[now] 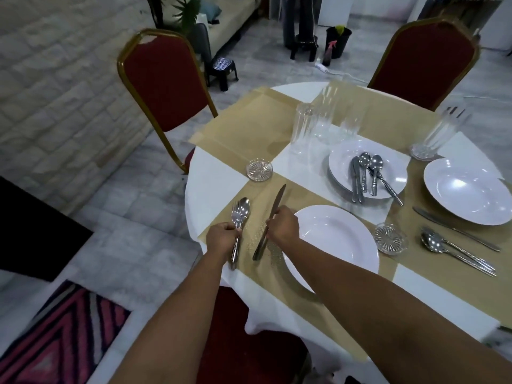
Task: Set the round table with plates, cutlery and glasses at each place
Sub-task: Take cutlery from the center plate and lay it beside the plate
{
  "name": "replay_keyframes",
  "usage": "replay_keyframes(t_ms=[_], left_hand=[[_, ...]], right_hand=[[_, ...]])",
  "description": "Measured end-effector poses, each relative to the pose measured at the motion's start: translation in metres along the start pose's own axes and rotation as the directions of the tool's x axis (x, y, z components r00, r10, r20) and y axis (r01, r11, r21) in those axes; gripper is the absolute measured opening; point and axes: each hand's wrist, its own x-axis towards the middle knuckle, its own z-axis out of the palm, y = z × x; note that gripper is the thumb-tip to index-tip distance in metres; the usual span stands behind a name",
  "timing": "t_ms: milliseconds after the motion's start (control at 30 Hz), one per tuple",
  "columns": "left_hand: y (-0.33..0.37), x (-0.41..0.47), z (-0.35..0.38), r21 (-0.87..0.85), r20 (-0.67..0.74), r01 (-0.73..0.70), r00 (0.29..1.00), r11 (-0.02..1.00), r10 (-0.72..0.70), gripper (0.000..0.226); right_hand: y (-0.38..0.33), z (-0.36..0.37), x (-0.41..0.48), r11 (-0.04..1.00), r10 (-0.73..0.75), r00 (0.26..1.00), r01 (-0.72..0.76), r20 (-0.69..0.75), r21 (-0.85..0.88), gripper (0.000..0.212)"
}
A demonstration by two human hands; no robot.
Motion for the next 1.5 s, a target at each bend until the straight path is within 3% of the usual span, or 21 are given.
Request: replay_keyframes(t_ms=[100, 233, 333, 467, 567, 700, 833, 900, 967, 1067, 1200, 1500], left_hand=[[-0.007, 0.007, 0.001, -0.014, -0.003, 0.031, 1.000, 0.999, -0.031, 0.004], [-0.014, 0.015, -0.002, -0.095, 0.023, 0.095, 0.995, 0.991, -0.094, 0.021], [-0.020, 0.021, -0.002, -0.147, 0.032, 0.130, 0.991, 0.981, -0.126, 0.032], [-0.024, 0.024, -0.002, -0.184, 0.052, 0.147, 0.989, 0.972, -0.140, 0.022], [-0.026, 0.026, -0.003, -0.170, 0.063, 0.149, 0.988, 0.974, -0.140, 0.021], [-0.027, 0.027, -0.003, -0.159, 0.070, 0.151, 0.987, 0.976, -0.142, 0.023], [-0.028, 0.027, -0.004, -0.152, 0.071, 0.143, 0.988, 0.978, -0.134, 0.026], [-0.028, 0.027, -0.004, -0.149, 0.077, 0.144, 0.988, 0.978, -0.133, 0.030], [-0.030, 0.028, -0.004, -0.154, 0.091, 0.148, 0.987, 0.977, -0.135, 0.031], [-0.032, 0.029, -0.004, -0.157, 0.097, 0.154, 0.985, 0.976, -0.140, 0.030], [-0.032, 0.029, -0.004, -0.168, 0.089, 0.158, 0.985, 0.973, -0.145, 0.029], [-0.036, 0.030, -0.003, -0.180, 0.083, 0.127, 0.990, 0.975, -0.114, 0.019]], right_hand=[[-0.009, 0.006, 0.003, 0.999, 0.002, 1.000, -0.003, -0.015, -0.046, 0.026], [-0.010, 0.020, 0.019, 0.998, 0.032, 0.999, -0.031, 0.019, -0.050, 0.040], [-0.009, 0.025, 0.028, 0.993, 0.056, 0.998, -0.052, 0.038, -0.104, 0.027], [-0.012, 0.024, 0.026, 0.992, 0.092, 0.996, -0.091, 0.003, -0.082, 0.024], [-0.016, 0.024, 0.025, 0.989, 0.114, 0.993, -0.116, -0.024, -0.094, 0.035], [-0.020, 0.023, 0.024, 0.974, 0.000, 0.999, -0.007, -0.032, -0.226, 0.073], [-0.024, 0.018, 0.021, 0.960, -0.047, 0.999, 0.053, 0.028, -0.276, 0.071], [-0.026, 0.014, 0.015, 0.901, -0.162, 0.985, 0.172, 0.059, -0.399, 0.050], [-0.024, 0.012, 0.006, 0.761, -0.285, 0.953, 0.291, 0.105, -0.580, 0.036], [-0.007, 0.015, -0.001, 0.561, -0.333, 0.921, 0.367, 0.204, -0.742, 0.049], [0.014, 0.019, -0.002, 0.573, -0.261, 0.938, 0.341, 0.228, -0.745, 0.076], [0.020, 0.004, -0.003, 0.518, -0.259, 0.939, 0.333, 0.227, -0.788, 0.082]])
